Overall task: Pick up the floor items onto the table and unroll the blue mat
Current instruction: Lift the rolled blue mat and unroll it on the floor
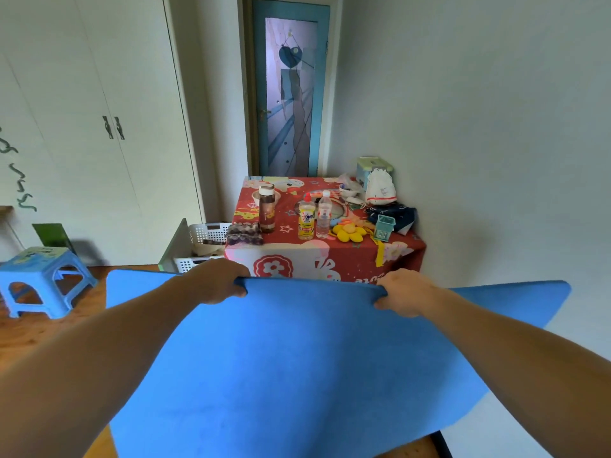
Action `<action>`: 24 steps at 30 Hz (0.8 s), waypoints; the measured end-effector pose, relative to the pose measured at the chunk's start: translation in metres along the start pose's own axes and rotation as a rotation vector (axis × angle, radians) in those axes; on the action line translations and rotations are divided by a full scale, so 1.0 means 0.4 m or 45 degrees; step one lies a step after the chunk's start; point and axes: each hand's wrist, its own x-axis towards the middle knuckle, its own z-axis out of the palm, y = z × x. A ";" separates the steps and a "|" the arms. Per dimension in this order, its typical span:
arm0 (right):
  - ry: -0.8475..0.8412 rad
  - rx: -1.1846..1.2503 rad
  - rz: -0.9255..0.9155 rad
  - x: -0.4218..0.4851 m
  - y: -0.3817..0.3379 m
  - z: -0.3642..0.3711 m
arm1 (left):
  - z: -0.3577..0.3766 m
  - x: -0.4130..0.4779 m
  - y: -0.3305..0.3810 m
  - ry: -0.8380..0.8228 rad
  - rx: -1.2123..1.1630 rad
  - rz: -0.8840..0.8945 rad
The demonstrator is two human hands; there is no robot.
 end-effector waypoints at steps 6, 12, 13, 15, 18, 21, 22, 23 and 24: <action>0.080 0.033 0.026 -0.087 0.095 0.057 | 0.017 -0.063 0.103 -0.089 0.130 -0.078; -0.022 0.027 0.009 -0.240 0.181 0.112 | 0.104 -0.123 0.278 0.117 0.340 -0.108; -0.053 0.027 0.025 -0.274 0.198 0.122 | 0.123 -0.134 0.310 0.127 0.369 -0.099; -0.091 0.057 0.065 -0.322 0.218 0.140 | 0.153 -0.153 0.349 0.153 0.396 -0.068; -0.120 0.098 0.126 -0.417 0.244 0.159 | 0.178 -0.188 0.411 0.160 0.409 -0.027; -0.098 0.130 0.183 -0.488 0.255 0.161 | 0.187 -0.210 0.449 0.188 0.407 -0.002; -0.093 0.135 0.214 -0.528 0.255 0.162 | 0.188 -0.222 0.469 0.208 0.404 0.026; -0.099 0.122 0.232 -0.555 0.252 0.161 | 0.190 -0.232 0.481 0.220 0.399 0.045; -0.112 0.106 0.250 -0.588 0.244 0.163 | 0.193 -0.246 0.492 0.224 0.386 0.070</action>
